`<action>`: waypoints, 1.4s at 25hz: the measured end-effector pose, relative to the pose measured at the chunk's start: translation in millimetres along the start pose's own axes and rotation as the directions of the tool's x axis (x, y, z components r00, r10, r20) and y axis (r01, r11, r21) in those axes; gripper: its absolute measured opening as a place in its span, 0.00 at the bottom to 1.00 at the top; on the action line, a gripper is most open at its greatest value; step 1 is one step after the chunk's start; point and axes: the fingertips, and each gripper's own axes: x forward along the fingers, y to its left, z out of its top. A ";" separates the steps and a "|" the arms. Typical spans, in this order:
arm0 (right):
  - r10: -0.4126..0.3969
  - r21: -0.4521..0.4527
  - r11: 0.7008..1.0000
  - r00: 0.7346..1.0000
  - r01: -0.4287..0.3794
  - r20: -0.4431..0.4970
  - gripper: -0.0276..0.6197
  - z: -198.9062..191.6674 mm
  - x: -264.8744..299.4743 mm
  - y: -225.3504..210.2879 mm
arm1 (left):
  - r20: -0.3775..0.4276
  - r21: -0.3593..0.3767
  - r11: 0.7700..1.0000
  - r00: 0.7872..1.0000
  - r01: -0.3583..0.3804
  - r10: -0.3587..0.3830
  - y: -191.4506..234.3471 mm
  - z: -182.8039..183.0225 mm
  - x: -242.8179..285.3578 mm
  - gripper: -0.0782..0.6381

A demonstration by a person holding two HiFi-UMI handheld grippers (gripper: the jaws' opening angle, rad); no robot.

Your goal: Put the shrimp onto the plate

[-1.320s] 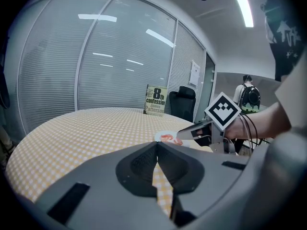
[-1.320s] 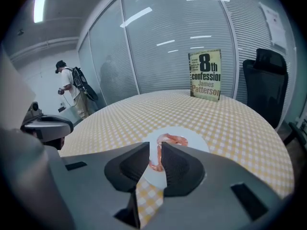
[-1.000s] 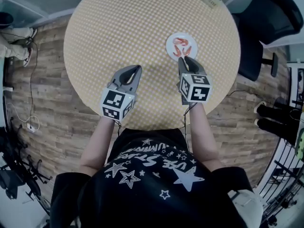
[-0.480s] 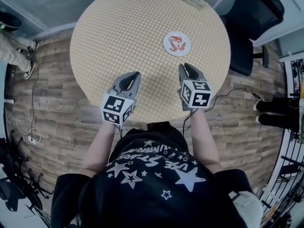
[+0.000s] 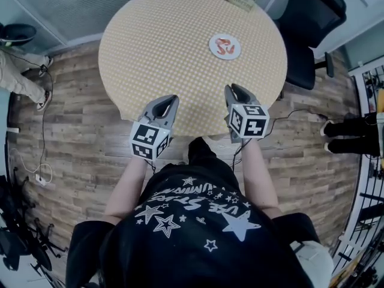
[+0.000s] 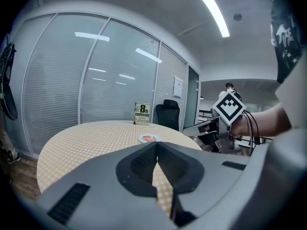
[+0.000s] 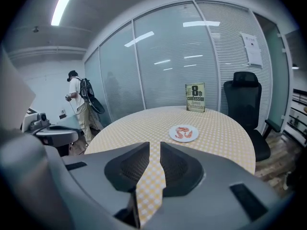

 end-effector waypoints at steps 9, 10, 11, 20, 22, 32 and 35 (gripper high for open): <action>-0.037 0.014 0.999 0.999 0.037 0.038 0.15 -21.8 -58.1 36.7 | 0.019 0.018 0.999 0.999 0.033 -0.033 -22.8 -13.7 -61.9 0.12; -0.049 0.018 0.999 0.998 0.048 0.041 0.15 -25.5 -65.5 38.9 | 0.022 0.018 0.999 0.999 0.040 -0.041 -24.2 -15.7 -67.2 0.12; -0.061 0.024 0.998 0.997 0.060 0.044 0.15 -29.7 -73.2 40.7 | 0.023 0.017 0.999 0.999 0.046 -0.046 -25.0 -18.2 -71.9 0.12; -0.129 0.015 0.992 0.991 0.128 0.028 0.15 -43.1 -117.9 32.3 | 0.036 -0.045 0.997 0.998 0.059 -0.057 -29.6 -31.7 -87.2 0.12; -0.130 0.007 0.991 0.991 0.130 0.035 0.15 -33.8 -116.5 30.1 | 0.038 -0.032 0.998 0.998 0.045 -0.044 -28.1 -30.2 -87.8 0.12; -0.077 -0.025 0.997 0.994 0.079 0.079 0.15 -10.1 -104.1 36.7 | 0.033 0.006 1.000 0.999 0.013 -0.013 -32.8 -32.7 -87.5 0.12; -0.063 0.001 0.998 0.995 0.063 0.071 0.15 -25.9 -115.9 31.7 | 0.019 0.021 1.000 1.000 0.005 -0.005 -46.6 -34.0 -89.4 0.12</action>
